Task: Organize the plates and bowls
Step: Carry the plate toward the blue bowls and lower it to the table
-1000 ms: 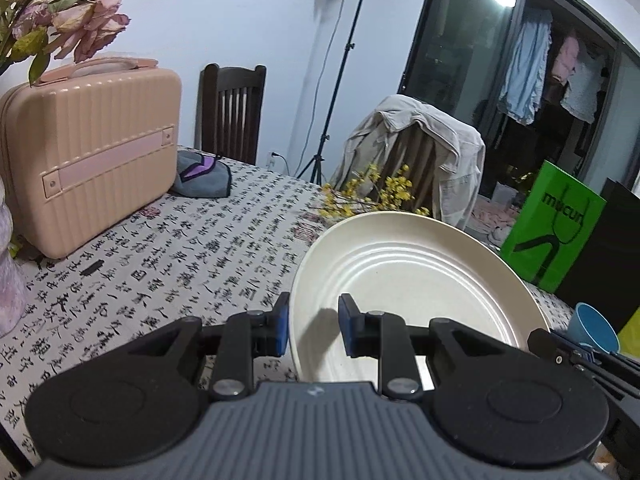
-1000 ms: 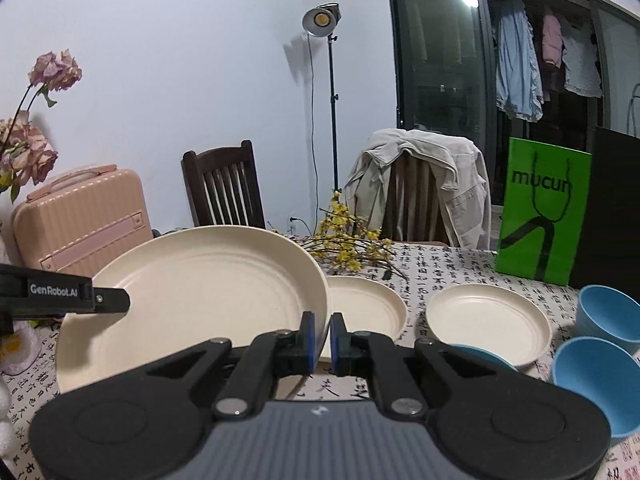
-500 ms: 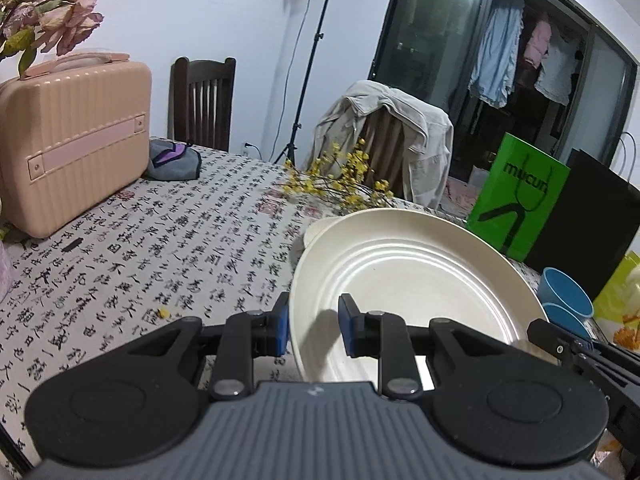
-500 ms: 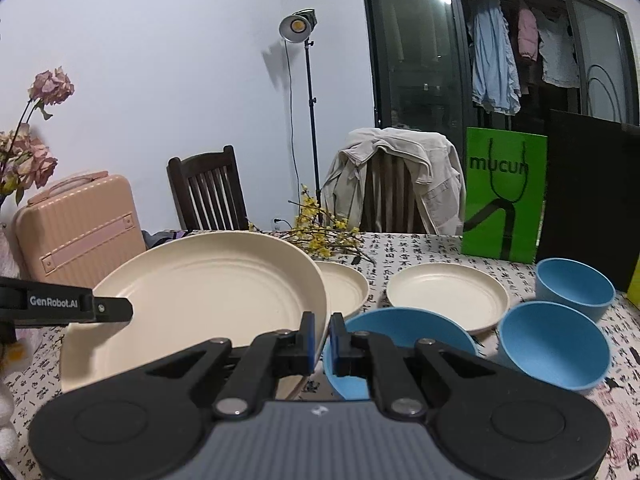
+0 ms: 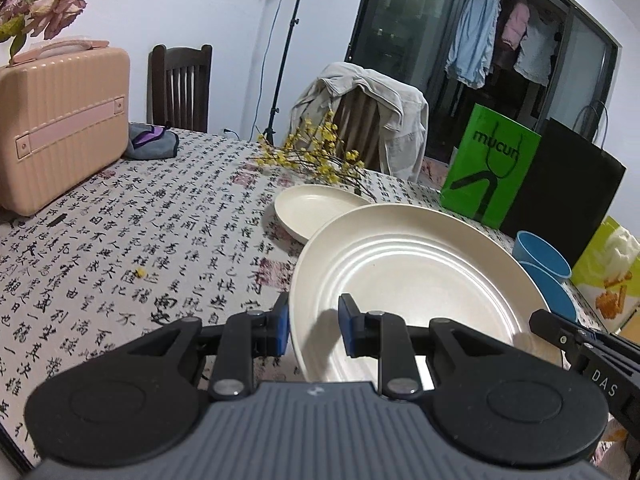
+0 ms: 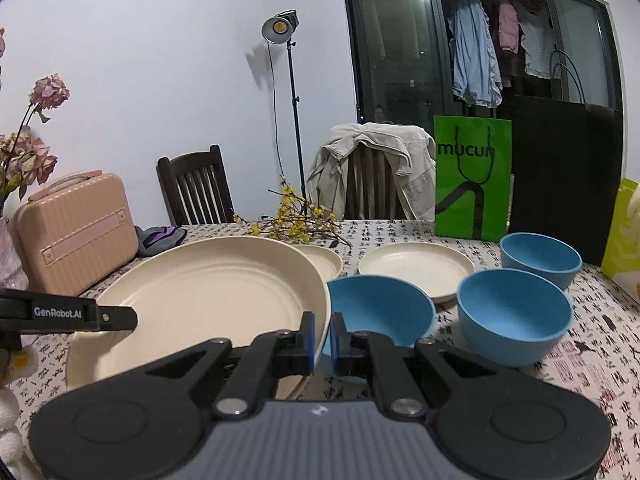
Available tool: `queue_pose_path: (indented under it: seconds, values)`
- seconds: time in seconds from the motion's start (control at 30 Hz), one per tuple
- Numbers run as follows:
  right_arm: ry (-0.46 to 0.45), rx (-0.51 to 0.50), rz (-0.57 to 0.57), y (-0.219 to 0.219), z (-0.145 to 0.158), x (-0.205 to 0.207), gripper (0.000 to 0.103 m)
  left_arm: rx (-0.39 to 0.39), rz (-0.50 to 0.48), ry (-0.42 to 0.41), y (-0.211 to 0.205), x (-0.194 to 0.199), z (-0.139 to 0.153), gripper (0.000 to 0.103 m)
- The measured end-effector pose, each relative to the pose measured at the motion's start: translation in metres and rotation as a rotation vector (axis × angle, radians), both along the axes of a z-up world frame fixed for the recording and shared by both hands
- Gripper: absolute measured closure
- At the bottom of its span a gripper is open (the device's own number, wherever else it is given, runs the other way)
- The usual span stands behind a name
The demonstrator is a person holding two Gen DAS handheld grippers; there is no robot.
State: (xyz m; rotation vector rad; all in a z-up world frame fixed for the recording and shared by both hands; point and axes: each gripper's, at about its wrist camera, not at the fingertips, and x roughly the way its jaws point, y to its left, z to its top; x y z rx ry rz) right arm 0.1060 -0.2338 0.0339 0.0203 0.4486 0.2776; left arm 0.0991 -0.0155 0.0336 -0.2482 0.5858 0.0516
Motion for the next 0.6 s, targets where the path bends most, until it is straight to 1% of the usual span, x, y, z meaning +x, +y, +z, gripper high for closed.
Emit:
queue_pose_path:
  seconds: [0.23, 0.6]
  values:
    - [0.016, 0.007, -0.018, -0.014, -0.010, -0.019, 0.095, 0.008, -0.031, 0.006, -0.014, -0.015, -0.006, 0.078]
    - [0.049, 0.022, -0.043, -0.031, -0.028, -0.038, 0.095, 0.011, -0.073, 0.046, -0.028, -0.030, -0.026, 0.078]
